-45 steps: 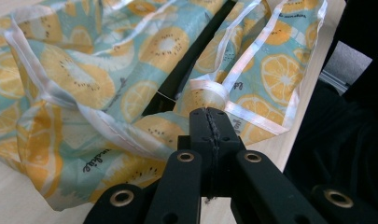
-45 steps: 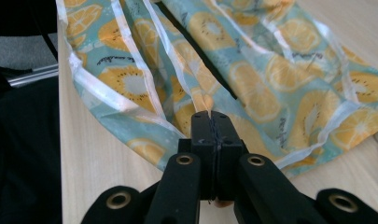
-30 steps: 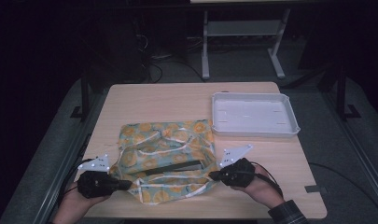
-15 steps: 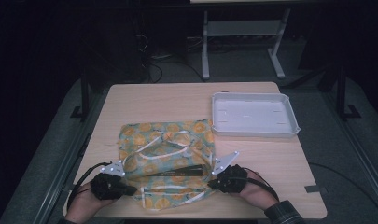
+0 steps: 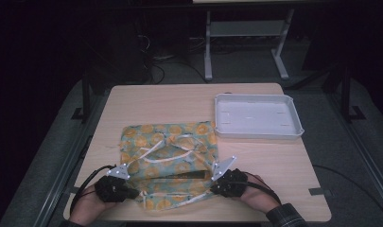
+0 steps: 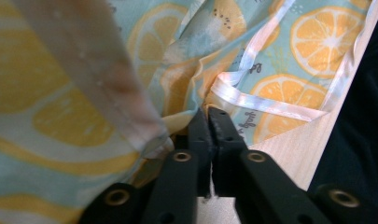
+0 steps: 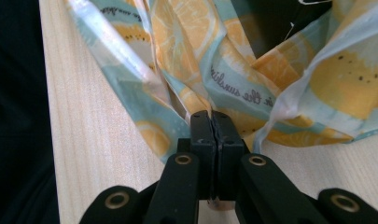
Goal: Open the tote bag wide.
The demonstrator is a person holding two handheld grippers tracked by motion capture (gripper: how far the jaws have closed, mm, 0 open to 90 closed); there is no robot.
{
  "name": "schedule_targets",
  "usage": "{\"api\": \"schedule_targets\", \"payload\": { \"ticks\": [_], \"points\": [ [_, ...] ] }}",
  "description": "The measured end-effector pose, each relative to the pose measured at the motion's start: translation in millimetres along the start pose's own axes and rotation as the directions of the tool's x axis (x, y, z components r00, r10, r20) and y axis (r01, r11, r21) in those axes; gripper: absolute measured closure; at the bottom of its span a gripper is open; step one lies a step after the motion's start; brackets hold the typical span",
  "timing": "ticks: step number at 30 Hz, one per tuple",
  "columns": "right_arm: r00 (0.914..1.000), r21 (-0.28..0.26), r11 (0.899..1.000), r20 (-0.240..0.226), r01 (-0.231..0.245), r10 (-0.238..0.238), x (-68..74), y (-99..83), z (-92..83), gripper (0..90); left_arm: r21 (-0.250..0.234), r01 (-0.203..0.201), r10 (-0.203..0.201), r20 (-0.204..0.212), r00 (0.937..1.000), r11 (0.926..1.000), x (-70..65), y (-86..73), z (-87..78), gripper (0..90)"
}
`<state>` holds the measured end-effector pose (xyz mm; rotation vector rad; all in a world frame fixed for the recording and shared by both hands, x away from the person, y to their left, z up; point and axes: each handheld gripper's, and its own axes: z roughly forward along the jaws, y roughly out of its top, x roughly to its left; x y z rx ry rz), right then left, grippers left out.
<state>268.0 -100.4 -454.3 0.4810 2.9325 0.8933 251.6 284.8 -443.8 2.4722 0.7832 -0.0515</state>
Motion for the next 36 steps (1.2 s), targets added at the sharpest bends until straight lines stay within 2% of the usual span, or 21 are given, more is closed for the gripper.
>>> {"api": "schedule_targets", "payload": {
  "ticks": [3, 7, 10, 15, 20, 23, 24, 27, 32, 36],
  "points": [
    [1.0000, -0.001, 1.000, -0.002, -0.002, 0.002, -0.3, 0.1, 0.1, 88.1, -0.047, -0.004, 0.004, -0.002, 1.0000, 0.9989, -4.8, 1.2, -9.4, 73.9],
    [1.0000, -0.002, 1.000, -0.003, -0.002, 0.002, -0.6, 0.1, 0.3, 88.1, -0.129, -0.027, 0.026, -0.009, 0.9996, 0.9913, -12.9, 7.8, -28.1, 63.5],
    [1.0000, -0.002, 1.000, -0.002, -0.002, 0.002, -0.5, 0.1, 0.2, 88.1, -0.174, -0.042, 0.042, 0.000, 0.9991, 0.9839, -16.1, 14.5, -40.5, 58.8],
    [1.0000, -0.001, 1.000, -0.004, -0.003, 0.003, -0.6, 0.4, 0.4, 88.1, -0.215, -0.077, 0.067, -0.051, 0.9964, 0.9737, -14.1, 28.2, -50.4, 54.9],
    [1.0000, -0.001, 1.000, -0.005, -0.002, 0.002, -0.4, 0.3, 0.3, 88.1, -0.201, -0.105, 0.087, -0.096, 0.9916, 0.9740, -6.8, 43.9, -40.4, 47.5],
    [1.0000, -0.001, 1.000, -0.006, -0.001, 0.001, -0.2, 0.3, 0.3, 88.1, -0.184, -0.110, 0.090, -0.111, 0.9897, 0.9769, -3.2, 49.7, -32.2, 43.2],
    [1.0000, 0.000, 1.000, -0.008, -0.002, 0.002, -0.4, 0.3, 0.4, 88.1, -0.161, -0.117, 0.100, -0.114, 0.9885, 0.9799, -2.4, 50.7, -29.6, 41.9],
    [1.0000, 0.000, 1.000, -0.009, -0.003, 0.003, -0.4, 0.2, 0.3, 88.1, -0.137, -0.124, 0.106, -0.130, 0.9858, 0.9828, -1.7, 50.6, -22.4, 37.5],
    [0.9999, 0.000, 1.000, -0.011, 0.001, -0.001, -0.2, 0.0, 0.2, 88.1, -0.111, -0.118, 0.100, -0.156, 0.9827, 0.9868, 1.1, 45.0, -18.3, 35.6],
    [0.9999, 0.000, 1.000, -0.012, 0.000, 0.000, -0.3, 0.1, 0.2, 88.1, -0.089, -0.115, 0.100, -0.160, 0.9820, 0.9893, 2.2, 42.5, -14.1, 34.1]
  ]
}}
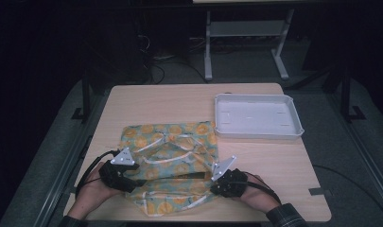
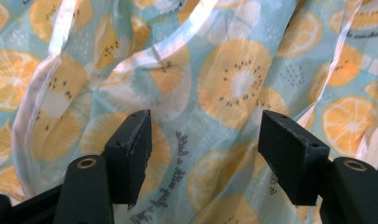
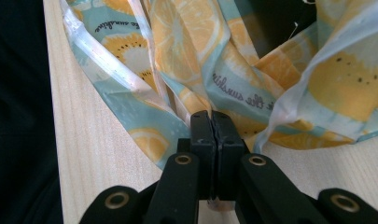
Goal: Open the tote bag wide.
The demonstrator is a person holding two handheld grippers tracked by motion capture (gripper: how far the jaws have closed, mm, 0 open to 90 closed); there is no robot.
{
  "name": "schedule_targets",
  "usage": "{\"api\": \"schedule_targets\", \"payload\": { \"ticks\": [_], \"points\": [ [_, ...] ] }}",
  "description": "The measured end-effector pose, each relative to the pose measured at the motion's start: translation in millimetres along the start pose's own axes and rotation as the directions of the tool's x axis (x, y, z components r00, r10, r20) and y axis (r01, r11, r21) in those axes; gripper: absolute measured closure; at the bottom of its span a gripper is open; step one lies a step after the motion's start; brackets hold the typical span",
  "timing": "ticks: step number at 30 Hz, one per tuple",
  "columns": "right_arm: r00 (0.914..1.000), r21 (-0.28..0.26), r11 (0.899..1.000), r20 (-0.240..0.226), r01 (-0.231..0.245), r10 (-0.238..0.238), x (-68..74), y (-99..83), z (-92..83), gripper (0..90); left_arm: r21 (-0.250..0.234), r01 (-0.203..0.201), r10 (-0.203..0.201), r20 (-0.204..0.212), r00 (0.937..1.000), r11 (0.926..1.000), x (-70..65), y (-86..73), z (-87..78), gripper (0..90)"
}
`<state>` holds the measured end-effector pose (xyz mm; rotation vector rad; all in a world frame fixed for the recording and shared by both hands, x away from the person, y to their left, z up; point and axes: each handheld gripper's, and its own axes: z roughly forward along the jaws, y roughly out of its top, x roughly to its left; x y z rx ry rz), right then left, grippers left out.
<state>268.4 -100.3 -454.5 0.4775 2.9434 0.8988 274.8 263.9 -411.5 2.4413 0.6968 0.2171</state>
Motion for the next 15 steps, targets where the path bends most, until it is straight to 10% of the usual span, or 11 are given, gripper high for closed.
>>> {"api": "schedule_targets", "payload": {
  "ticks": [8, 15],
  "points": [
    [1.0000, 0.001, 1.000, 0.000, 0.002, -0.002, 0.2, -0.1, -0.1, 88.1, 0.056, -0.010, 0.011, -0.020, 0.9997, 0.9984, -2.0, -2.8, 11.6, 33.7],
    [1.0000, 0.000, 1.000, 0.000, 0.002, -0.002, 0.1, -0.1, -0.1, 88.1, 0.019, 0.028, -0.028, 0.000, 0.9996, 0.9994, 3.4, -1.9, 6.5, 63.7]
  ]
}}
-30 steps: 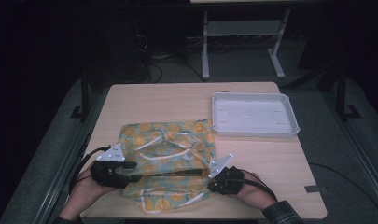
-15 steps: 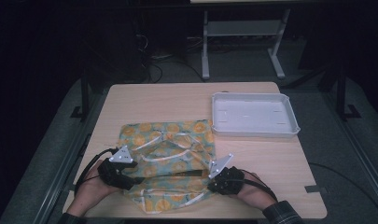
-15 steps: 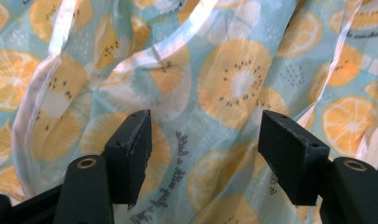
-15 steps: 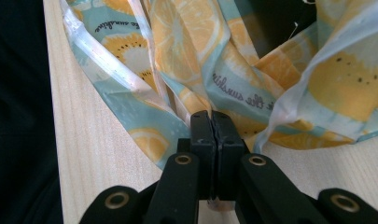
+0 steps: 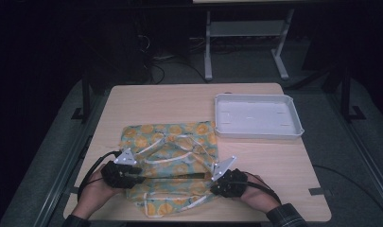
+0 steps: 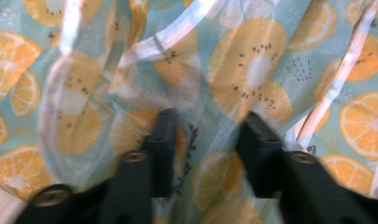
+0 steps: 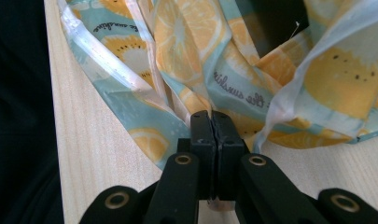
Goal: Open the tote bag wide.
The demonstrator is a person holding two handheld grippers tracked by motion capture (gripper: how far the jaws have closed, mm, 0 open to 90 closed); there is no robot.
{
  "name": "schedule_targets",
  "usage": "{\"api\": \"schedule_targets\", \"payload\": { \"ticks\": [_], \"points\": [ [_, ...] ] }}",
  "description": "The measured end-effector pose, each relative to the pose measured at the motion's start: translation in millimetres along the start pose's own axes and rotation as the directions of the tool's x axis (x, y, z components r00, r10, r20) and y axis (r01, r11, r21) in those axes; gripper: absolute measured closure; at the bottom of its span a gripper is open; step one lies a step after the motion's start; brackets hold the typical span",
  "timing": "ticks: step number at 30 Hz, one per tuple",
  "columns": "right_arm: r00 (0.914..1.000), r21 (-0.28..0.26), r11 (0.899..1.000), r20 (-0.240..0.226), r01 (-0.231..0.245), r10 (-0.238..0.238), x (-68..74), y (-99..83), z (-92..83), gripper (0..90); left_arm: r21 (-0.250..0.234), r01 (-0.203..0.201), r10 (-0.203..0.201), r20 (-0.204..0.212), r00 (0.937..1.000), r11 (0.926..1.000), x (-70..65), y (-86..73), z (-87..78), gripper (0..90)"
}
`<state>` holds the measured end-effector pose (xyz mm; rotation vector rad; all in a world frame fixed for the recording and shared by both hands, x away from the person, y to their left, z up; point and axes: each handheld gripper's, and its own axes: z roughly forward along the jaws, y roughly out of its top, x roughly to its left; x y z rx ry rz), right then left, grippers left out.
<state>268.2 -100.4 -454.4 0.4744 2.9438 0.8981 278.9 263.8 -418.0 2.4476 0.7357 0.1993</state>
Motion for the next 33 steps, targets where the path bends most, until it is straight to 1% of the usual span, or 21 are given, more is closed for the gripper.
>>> {"api": "schedule_targets", "payload": {
  "ticks": [2, 3, 4, 6, 7, 8, 9, 12, 16, 19, 20, 21, 24, 25, 26, 27, 29, 31, 33],
  "points": [
    [1.0000, 0.001, 1.000, -0.001, -0.001, 0.001, 0.1, -0.1, -0.1, 88.1, -0.031, 0.011, -0.011, 0.016, 0.9998, 0.9995, 0.9, 0.9, -5.0, 72.0],
    [1.0000, 0.001, 1.000, 0.000, 0.000, 0.000, 0.1, -0.1, -0.1, 88.1, -0.054, 0.025, -0.024, 0.026, 0.9994, 0.9983, 0.8, 1.6, -7.3, 76.2],
    [1.0000, 0.001, 1.000, -0.001, -0.001, 0.001, 0.1, -0.2, -0.2, 88.1, -0.070, 0.030, -0.028, 0.032, 0.9991, 0.9970, 2.0, 3.1, -10.3, 79.7],
    [1.0000, 0.000, 1.000, -0.003, -0.004, 0.004, -0.1, -0.4, -0.1, 88.1, -0.096, 0.040, -0.035, 0.045, 0.9983, 0.9946, 4.6, 5.9, -16.5, 85.2],
    [1.0000, 0.000, 1.000, -0.003, -0.005, 0.005, -0.1, -0.4, -0.1, 88.1, -0.110, 0.047, -0.041, 0.058, 0.9975, 0.9928, 6.1, 7.9, -20.3, 86.4],
    [1.0000, 0.000, 1.000, -0.003, -0.006, 0.006, -0.1, -0.4, -0.2, 88.1, -0.118, 0.047, -0.040, 0.062, 0.9973, 0.9920, 7.7, 9.9, -22.7, 87.2],
    [1.0000, 0.000, 1.000, -0.003, -0.006, 0.006, -0.1, -0.5, -0.2, 88.1, -0.132, 0.060, -0.051, 0.069, 0.9963, 0.9895, 8.4, 12.0, -24.4, 87.5],
    [1.0000, 0.000, 1.000, -0.004, -0.008, 0.008, -0.2, -0.6, -0.2, 88.1, -0.156, 0.064, -0.052, 0.081, 0.9953, 0.9857, 12.5, 19.2, -27.9, 88.0],
    [1.0000, -0.001, 1.000, -0.004, -0.005, 0.005, -0.3, -0.7, -0.3, 88.1, -0.172, 0.077, -0.061, 0.098, 0.9933, 0.9821, 18.2, 28.7, -29.2, 88.4],
    [1.0000, -0.001, 1.000, -0.005, -0.002, 0.002, -0.5, -0.9, -0.4, 88.2, -0.192, 0.097, -0.075, 0.115, 0.9905, 0.9767, 22.8, 34.8, -28.1, 88.4],
    [1.0000, -0.001, 1.000, -0.007, -0.001, 0.001, -0.7, -1.1, -0.5, 88.2, -0.196, 0.097, -0.074, 0.121, 0.9899, 0.9759, 24.7, 36.1, -27.5, 88.4],
    [1.0000, -0.001, 1.000, -0.007, -0.001, 0.001, -0.8, -1.2, -0.6, 88.1, -0.206, 0.109, -0.082, 0.136, 0.9874, 0.9726, 27.6, 37.9, -26.4, 88.4],
    [1.0000, 0.000, 1.000, -0.008, -0.001, 0.001, -1.0, -1.4, -0.9, 88.2, -0.208, 0.131, -0.100, 0.150, 0.9836, 0.9694, 34.4, 42.2, -22.0, 88.4],
    [1.0000, 0.000, 1.000, -0.008, -0.001, 0.001, -1.0, -1.4, -0.9, 88.1, -0.210, 0.142, -0.110, 0.157, 0.9814, 0.9672, 36.5, 43.8, -20.2, 88.5],
    [1.0000, 0.001, 1.000, -0.008, -0.001, 0.001, -1.1, -1.4, -0.9, 88.2, -0.209, 0.148, -0.114, 0.164, 0.9798, 0.9666, 39.1, 45.4, -18.0, 88.5],
    [1.0000, 0.001, 1.000, -0.009, -0.002, 0.002, -1.1, -1.5, -0.9, 88.1, -0.203, 0.154, -0.119, 0.171, 0.9780, 0.9670, 41.7, 47.1, -15.5, 88.4],
    [1.0000, 0.000, 1.000, -0.009, -0.001, 0.001, -0.9, -1.6, -1.0, 88.2, -0.200, 0.160, -0.127, 0.169, 0.9773, 0.9666, 46.9, 49.9, -9.5, 88.5],
    [0.9999, 0.001, 1.000, -0.011, -0.001, 0.001, -0.8, -1.7, -1.1, 88.2, -0.187, 0.177, -0.146, 0.169, 0.9747, 0.9662, 51.8, 51.9, -3.1, 88.7],
    [0.9999, 0.000, 1.000, -0.012, -0.001, 0.001, -0.8, -1.9, -1.1, 88.2, -0.174, 0.183, -0.154, 0.167, 0.9738, 0.9676, 56.3, 53.3, 3.1, 88.8]
  ]
}}
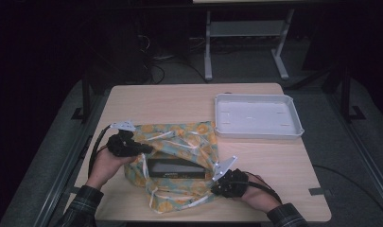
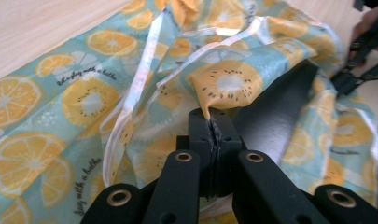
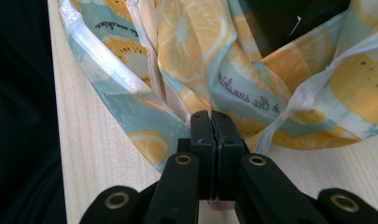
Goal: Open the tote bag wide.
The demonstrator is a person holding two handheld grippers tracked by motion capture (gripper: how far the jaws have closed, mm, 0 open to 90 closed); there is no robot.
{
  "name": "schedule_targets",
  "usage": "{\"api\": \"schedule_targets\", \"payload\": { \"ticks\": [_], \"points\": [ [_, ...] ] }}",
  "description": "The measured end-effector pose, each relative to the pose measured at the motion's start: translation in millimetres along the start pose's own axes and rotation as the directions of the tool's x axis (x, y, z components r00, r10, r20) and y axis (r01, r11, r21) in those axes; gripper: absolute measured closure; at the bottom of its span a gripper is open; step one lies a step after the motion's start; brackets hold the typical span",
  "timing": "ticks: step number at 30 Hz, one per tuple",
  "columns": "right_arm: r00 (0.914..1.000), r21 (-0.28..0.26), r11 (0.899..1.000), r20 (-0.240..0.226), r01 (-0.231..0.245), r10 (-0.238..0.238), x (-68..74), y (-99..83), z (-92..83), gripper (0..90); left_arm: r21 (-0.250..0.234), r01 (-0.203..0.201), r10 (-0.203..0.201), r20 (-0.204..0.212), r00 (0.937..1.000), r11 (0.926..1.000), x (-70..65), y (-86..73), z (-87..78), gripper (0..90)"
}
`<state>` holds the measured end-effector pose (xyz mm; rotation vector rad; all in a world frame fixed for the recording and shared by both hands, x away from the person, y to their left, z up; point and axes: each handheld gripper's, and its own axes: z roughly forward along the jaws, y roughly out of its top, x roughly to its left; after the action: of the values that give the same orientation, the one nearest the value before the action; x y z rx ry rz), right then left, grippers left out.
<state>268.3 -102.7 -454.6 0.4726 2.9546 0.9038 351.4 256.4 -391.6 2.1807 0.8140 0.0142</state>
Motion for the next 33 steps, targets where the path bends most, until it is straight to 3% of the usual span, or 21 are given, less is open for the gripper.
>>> {"api": "schedule_targets", "payload": {
  "ticks": [9, 23, 30, 33],
  "points": [
    [1.0000, -0.001, 1.000, -0.004, 0.000, 0.000, -0.3, -0.3, 0.0, 88.3, 0.032, 0.043, -0.042, -0.019, 0.9989, 0.9986, 20.6, -2.5, 16.8, 89.3],
    [1.0000, -0.002, 1.000, -0.008, -0.003, 0.003, -0.7, -0.6, -0.1, 89.0, 0.078, 0.114, -0.109, -0.063, 0.9920, 0.9904, 52.3, -16.8, 26.3, 89.7],
    [1.0000, -0.001, 1.000, -0.005, -0.001, 0.000, -0.5, -0.8, -0.2, 89.1, 0.092, 0.153, -0.146, -0.078, 0.9862, 0.9840, 58.5, -24.2, 33.0, 89.7],
    [1.0000, -0.001, 1.000, -0.006, -0.002, 0.002, -0.1, -0.9, -0.3, 89.0, 0.119, 0.148, -0.139, -0.077, 0.9873, 0.9819, 59.2, -26.3, 37.2, 89.7]
  ]
}}
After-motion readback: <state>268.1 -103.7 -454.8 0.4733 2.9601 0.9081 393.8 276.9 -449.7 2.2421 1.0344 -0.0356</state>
